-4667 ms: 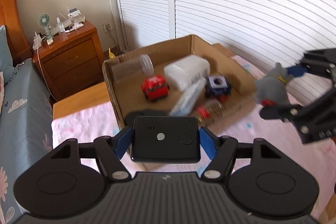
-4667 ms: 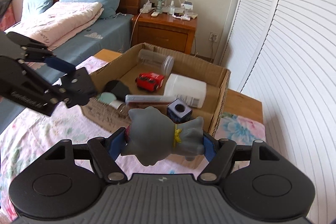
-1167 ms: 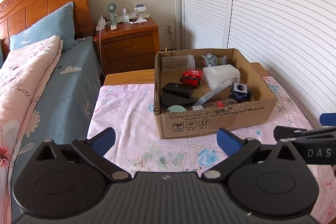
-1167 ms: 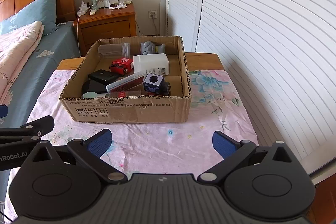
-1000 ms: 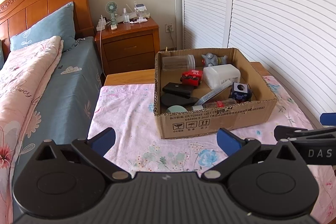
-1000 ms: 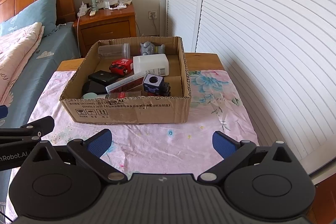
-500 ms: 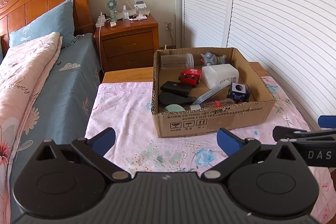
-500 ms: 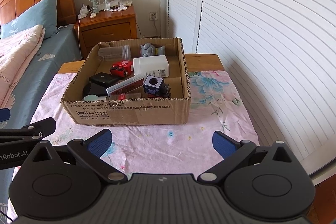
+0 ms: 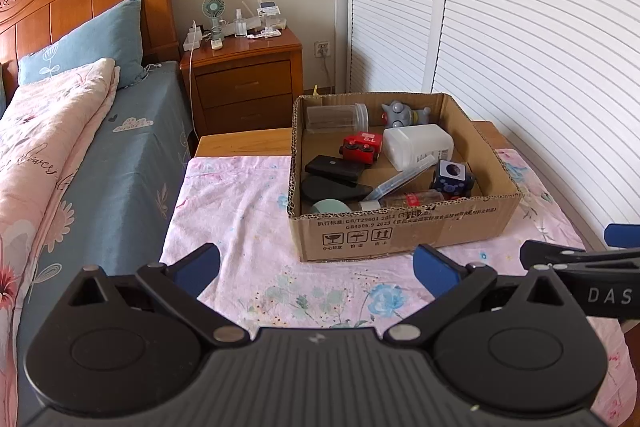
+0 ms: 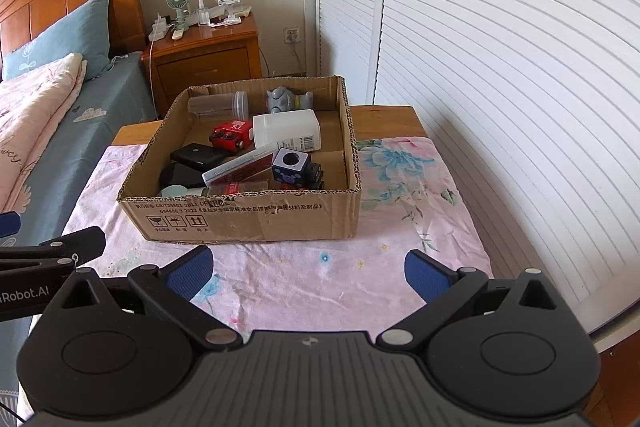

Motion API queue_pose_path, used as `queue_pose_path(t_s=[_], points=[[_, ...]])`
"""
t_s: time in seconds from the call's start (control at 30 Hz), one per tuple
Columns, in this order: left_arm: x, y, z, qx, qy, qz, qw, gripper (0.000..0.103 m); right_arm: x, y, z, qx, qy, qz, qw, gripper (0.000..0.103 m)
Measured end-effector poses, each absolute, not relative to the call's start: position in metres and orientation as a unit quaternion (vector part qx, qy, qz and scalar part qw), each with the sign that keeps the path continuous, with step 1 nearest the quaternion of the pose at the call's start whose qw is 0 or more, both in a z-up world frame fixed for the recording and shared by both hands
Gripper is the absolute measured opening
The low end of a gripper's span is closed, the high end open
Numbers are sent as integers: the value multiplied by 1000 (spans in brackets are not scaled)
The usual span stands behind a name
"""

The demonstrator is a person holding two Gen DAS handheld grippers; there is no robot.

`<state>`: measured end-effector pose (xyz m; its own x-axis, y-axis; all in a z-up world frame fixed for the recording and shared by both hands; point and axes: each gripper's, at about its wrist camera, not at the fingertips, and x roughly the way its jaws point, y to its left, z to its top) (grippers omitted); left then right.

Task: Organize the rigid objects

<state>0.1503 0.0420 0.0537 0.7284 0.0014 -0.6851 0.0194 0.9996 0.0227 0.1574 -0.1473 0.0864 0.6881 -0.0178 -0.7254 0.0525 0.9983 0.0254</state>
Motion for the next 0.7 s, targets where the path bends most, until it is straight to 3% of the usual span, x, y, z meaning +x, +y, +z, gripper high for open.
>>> queue_pose_path(t_s=[0.7], points=[[146,38,55,15,372,-2,928,102,154,-148,87,24,393,-17,919,103]])
